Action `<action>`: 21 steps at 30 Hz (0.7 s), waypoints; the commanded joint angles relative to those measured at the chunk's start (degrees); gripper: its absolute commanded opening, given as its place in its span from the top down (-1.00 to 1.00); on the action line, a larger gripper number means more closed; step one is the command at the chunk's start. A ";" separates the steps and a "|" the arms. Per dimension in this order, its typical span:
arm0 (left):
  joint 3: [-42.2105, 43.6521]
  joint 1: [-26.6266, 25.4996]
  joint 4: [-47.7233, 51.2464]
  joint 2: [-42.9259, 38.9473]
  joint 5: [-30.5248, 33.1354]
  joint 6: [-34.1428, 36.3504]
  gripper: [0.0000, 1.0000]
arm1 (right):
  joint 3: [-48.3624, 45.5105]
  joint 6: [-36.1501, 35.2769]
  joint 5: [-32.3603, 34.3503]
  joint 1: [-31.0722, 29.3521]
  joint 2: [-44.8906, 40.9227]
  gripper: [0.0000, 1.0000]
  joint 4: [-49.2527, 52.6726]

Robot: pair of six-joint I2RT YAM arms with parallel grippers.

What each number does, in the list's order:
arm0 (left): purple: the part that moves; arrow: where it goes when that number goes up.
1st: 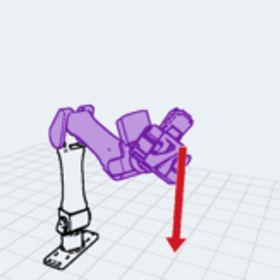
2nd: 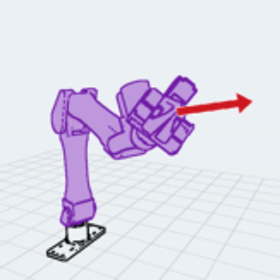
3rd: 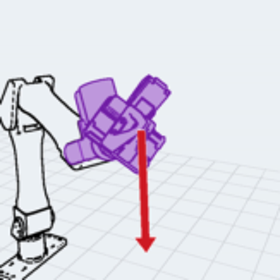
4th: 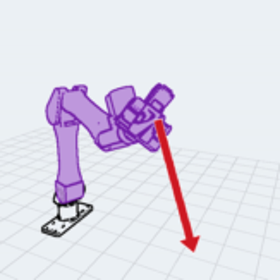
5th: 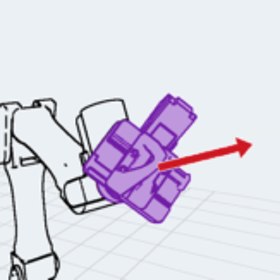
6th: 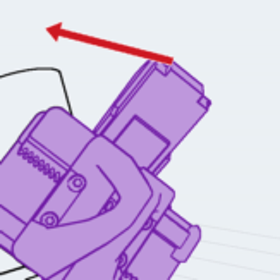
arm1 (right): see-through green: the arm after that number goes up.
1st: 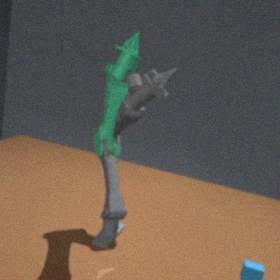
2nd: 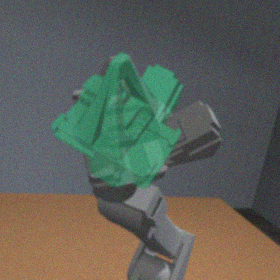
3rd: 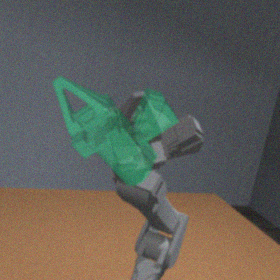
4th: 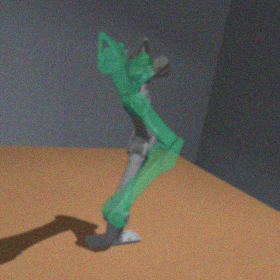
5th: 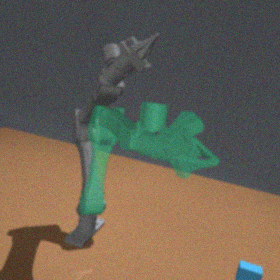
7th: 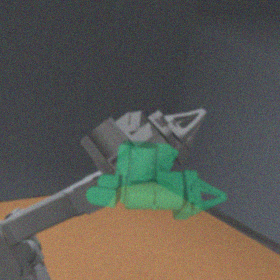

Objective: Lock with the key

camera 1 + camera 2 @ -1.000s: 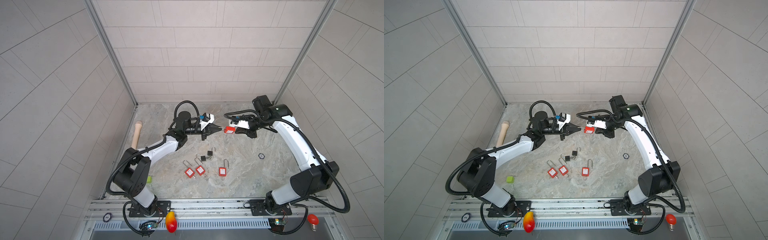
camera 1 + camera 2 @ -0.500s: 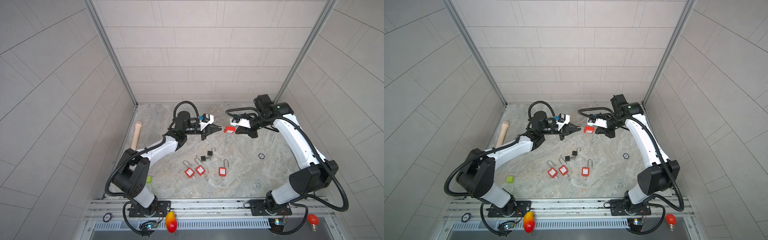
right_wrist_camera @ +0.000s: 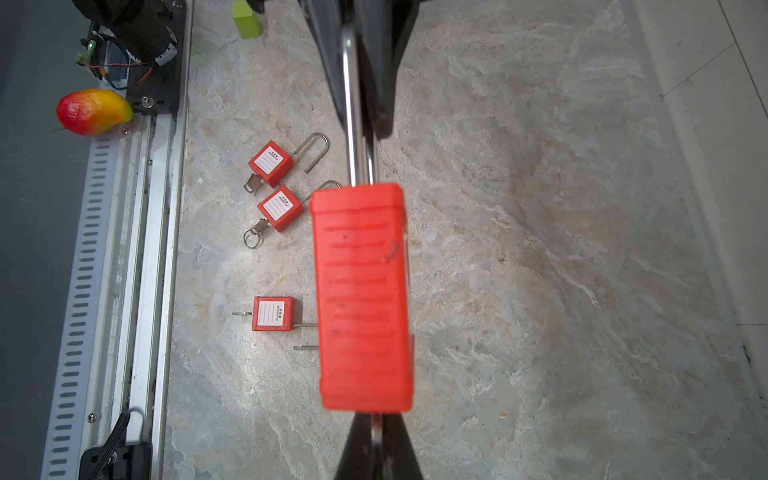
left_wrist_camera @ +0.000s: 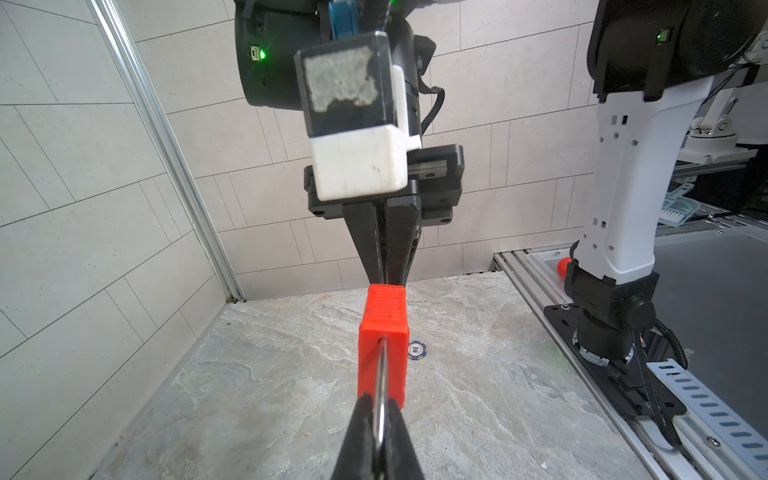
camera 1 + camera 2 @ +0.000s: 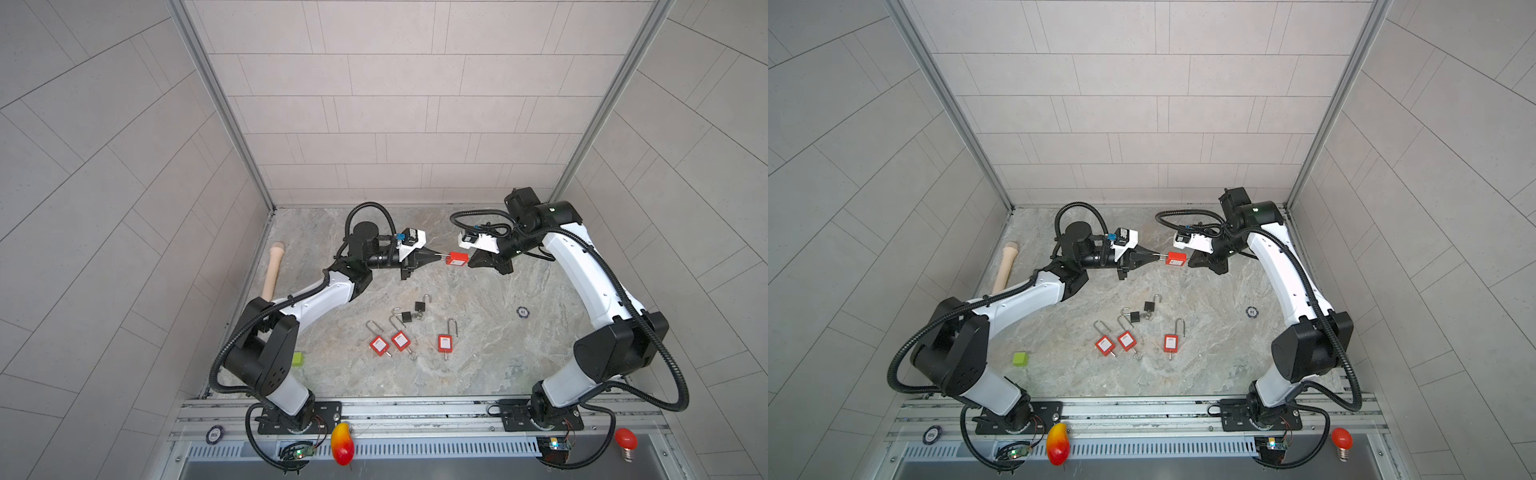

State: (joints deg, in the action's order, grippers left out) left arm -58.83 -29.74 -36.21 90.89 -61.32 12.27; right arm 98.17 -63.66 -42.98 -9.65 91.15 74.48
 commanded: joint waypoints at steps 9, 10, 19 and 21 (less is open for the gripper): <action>-2.39 3.11 -3.87 -0.20 -1.42 -7.09 1.00 | -8.13 -0.07 7.01 -0.29 -7.48 1.00 -10.19; -2.48 3.06 -4.04 -0.19 -1.53 -7.04 1.00 | -8.00 -0.15 6.80 -0.29 -7.48 1.00 -9.61; -1.28 3.12 -4.22 -1.15 -1.23 -3.07 1.00 | -7.21 0.90 3.73 0.06 -5.91 1.00 -4.43; -0.83 3.10 -4.22 -1.67 -0.72 -1.36 1.00 | -6.81 1.76 2.03 0.33 -5.34 1.00 -3.45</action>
State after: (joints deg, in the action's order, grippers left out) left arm -59.13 -28.47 -37.12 91.35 -63.02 8.49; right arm 90.59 -62.33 -41.15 -10.70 85.30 65.08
